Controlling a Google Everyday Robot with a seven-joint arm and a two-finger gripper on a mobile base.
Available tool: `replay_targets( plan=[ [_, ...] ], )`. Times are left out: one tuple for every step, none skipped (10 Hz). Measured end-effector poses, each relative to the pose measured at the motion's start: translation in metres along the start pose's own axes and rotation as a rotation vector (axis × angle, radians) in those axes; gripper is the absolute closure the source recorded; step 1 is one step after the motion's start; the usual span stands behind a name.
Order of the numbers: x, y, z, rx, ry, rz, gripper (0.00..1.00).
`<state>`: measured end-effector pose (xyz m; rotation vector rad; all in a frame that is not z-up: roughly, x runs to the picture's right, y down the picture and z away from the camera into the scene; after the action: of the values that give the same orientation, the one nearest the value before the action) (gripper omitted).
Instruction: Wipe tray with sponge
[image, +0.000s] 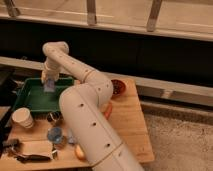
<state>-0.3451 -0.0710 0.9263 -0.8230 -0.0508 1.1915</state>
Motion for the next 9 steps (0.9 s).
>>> replay_targets(
  plan=[
    [0.002, 0.009, 0.004, -0.014, 0.007, -0.015, 1.0],
    [0.006, 0.018, 0.008, -0.023, 0.014, -0.026, 1.0],
    [0.015, 0.034, 0.013, -0.035, 0.021, -0.038, 1.0],
    [0.028, 0.047, 0.016, -0.036, 0.027, -0.035, 1.0],
    [0.037, 0.052, 0.017, -0.033, 0.031, -0.029, 1.0],
    [0.045, 0.057, 0.017, -0.024, 0.031, -0.019, 1.0],
    [0.049, 0.057, 0.015, -0.014, 0.029, -0.009, 1.0],
    [0.049, 0.053, 0.011, 0.0, 0.021, 0.004, 1.0],
    [0.048, 0.047, 0.009, 0.011, 0.015, 0.013, 1.0]
  ],
)
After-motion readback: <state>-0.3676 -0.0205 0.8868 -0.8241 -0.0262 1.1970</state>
